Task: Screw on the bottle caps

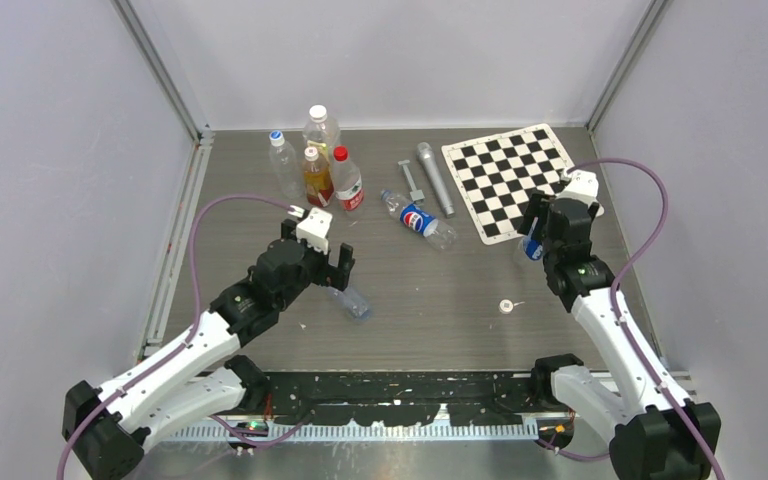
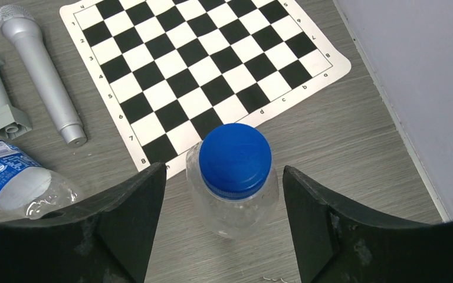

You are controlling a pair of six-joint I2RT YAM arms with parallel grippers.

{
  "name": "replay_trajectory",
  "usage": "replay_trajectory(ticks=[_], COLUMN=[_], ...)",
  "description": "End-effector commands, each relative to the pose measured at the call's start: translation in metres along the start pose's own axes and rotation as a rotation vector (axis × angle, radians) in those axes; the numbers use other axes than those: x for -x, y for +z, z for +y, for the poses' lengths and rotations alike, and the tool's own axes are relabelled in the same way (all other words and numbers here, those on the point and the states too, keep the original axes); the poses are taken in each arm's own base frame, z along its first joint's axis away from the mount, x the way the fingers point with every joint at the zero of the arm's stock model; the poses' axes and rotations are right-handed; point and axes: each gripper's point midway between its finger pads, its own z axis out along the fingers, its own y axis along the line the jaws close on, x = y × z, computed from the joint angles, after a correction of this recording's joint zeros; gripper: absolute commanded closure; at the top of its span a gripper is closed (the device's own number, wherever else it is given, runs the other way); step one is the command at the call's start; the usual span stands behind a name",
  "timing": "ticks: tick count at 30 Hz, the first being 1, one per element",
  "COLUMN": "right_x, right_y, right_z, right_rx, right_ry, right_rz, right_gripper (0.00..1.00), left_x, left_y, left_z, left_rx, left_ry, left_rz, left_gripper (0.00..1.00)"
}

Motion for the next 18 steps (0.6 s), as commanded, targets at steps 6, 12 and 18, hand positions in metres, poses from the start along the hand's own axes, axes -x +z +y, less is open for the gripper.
replay_trajectory(ticks=[6, 12, 18], right_x=[0.023, 0.031, 0.048], right_y=[-0.010, -0.017, -0.036], right_z=[-0.007, -0.013, -0.022], right_rx=[-0.026, -0.049, -0.074], right_ry=[0.042, 0.052, 0.089], right_rz=[-0.074, -0.083, -0.113], right_gripper=[0.15, 0.08, 0.02], left_x=[0.018, 0.018, 0.018], left_y=[0.004, 0.004, 0.001], left_z=[-0.003, -0.003, -0.008], left_rx=[-0.012, -0.011, -0.038], left_ry=[-0.013, -0.013, -0.039], left_rz=[-0.061, -0.058, -0.054], left_gripper=[0.00, 0.00, 0.00])
